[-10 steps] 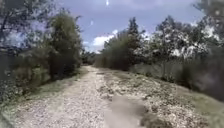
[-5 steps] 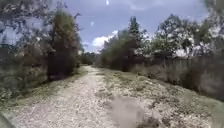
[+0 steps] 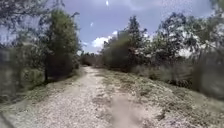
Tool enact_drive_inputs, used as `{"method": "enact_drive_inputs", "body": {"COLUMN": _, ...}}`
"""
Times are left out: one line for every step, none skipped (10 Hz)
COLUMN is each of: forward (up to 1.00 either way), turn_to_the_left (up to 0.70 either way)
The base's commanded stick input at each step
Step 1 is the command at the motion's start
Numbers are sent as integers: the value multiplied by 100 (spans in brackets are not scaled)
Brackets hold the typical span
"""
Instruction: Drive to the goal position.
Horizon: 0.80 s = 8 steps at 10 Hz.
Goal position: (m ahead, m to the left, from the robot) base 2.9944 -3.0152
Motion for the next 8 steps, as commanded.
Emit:
{"method": "enact_drive_inputs", "body": {"forward": 50, "turn_to_the_left": 1}}
{"method": "enact_drive_inputs", "body": {"forward": 50, "turn_to_the_left": 1}}
{"method": "enact_drive_inputs", "body": {"forward": 50, "turn_to_the_left": 1}}
{"method": "enact_drive_inputs", "body": {"forward": 50, "turn_to_the_left": 20}}
{"method": "enact_drive_inputs", "body": {"forward": 50, "turn_to_the_left": 44}}
{"method": "enact_drive_inputs", "body": {"forward": 50, "turn_to_the_left": 31}}
{"method": "enact_drive_inputs", "body": {"forward": 50, "turn_to_the_left": 12}}
{"method": "enact_drive_inputs", "body": {"forward": 50, "turn_to_the_left": 6}}
